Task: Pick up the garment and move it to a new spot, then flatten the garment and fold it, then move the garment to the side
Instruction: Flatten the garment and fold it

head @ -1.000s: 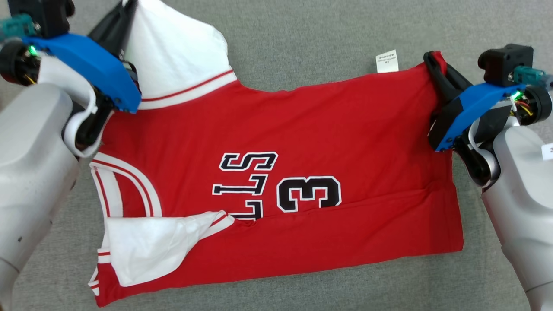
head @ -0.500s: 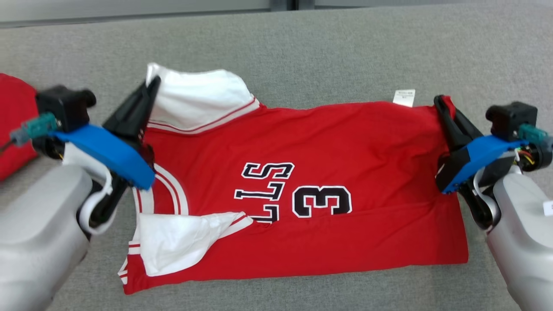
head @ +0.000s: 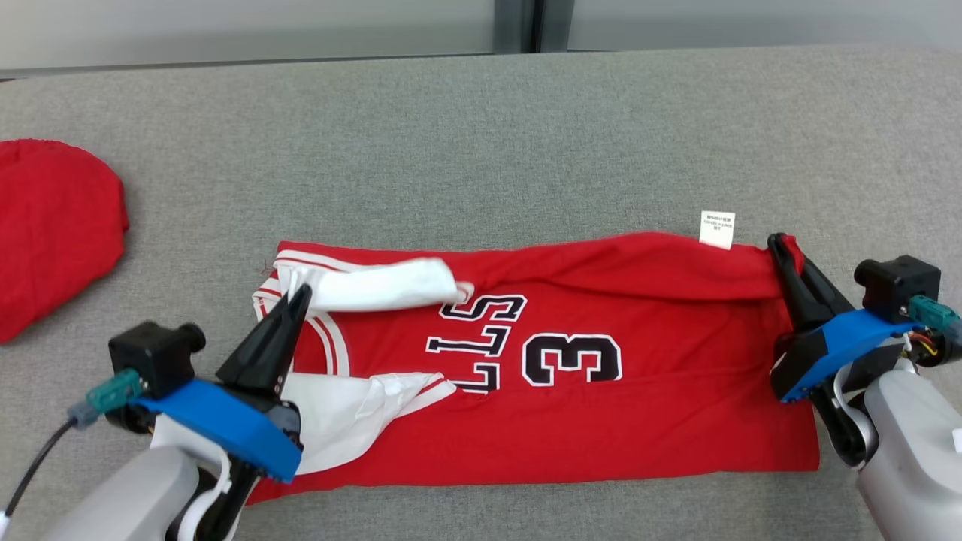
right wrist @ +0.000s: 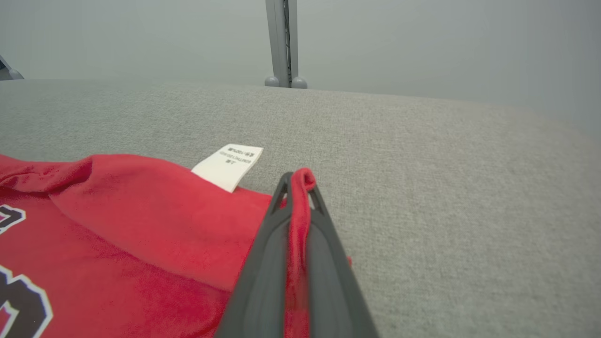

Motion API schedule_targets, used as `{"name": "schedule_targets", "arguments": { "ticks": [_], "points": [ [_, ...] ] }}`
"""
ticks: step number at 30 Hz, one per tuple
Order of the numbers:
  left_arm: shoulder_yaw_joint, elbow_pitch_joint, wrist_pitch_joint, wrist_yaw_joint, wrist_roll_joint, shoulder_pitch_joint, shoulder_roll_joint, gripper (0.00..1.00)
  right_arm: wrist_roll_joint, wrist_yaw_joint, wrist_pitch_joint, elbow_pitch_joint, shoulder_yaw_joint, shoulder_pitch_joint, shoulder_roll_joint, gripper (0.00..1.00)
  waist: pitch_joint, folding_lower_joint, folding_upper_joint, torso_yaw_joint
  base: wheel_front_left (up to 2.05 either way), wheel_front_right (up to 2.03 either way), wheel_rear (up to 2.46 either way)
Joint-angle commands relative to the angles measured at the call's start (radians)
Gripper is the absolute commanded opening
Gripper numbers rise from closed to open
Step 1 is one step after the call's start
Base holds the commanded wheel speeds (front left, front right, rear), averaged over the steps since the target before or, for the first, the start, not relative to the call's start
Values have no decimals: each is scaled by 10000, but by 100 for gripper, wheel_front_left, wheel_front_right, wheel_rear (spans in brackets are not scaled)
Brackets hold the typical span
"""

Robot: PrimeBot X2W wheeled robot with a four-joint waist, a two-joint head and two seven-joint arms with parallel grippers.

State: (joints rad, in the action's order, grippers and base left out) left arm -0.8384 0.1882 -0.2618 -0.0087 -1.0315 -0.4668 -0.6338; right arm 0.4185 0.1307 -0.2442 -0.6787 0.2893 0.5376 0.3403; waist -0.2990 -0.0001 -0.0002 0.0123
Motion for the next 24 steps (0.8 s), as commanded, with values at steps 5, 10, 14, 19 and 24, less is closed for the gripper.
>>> {"name": "schedule_targets", "arguments": {
  "ticks": [5, 10, 14, 19, 24],
  "points": [
    [546, -468, -42, 209, 333, 1138, 78, 0, 21, 2, -189, 333, -182, -707, -19, 0, 193, 1, 2, -76, 0, 0, 0],
    [864, -723, -41, 283, 419, 1975, 272, 0, -16, 2, -214, 929, -639, -1306, -146, 0, 325, 1, 2, -110, 0, 0, 0],
    [1201, -760, -42, 357, 479, 2501, 457, 0, -135, 2, -217, 1582, -1142, -2013, -373, 0, 413, 1, 2, -118, 0, 0, 0],
    [1626, -700, -40, 287, 580, 3097, 744, 0, -299, 2, -219, 2128, -1566, -2851, -618, 0, 537, 1, 2, -114, 0, 0, 0],
    [1775, -644, -41, 205, 738, 3543, 949, 0, -338, 3, -220, 2499, -1878, -3456, -802, 0, 683, 1, 2, -114, 0, 0, 0]
  ]
}}
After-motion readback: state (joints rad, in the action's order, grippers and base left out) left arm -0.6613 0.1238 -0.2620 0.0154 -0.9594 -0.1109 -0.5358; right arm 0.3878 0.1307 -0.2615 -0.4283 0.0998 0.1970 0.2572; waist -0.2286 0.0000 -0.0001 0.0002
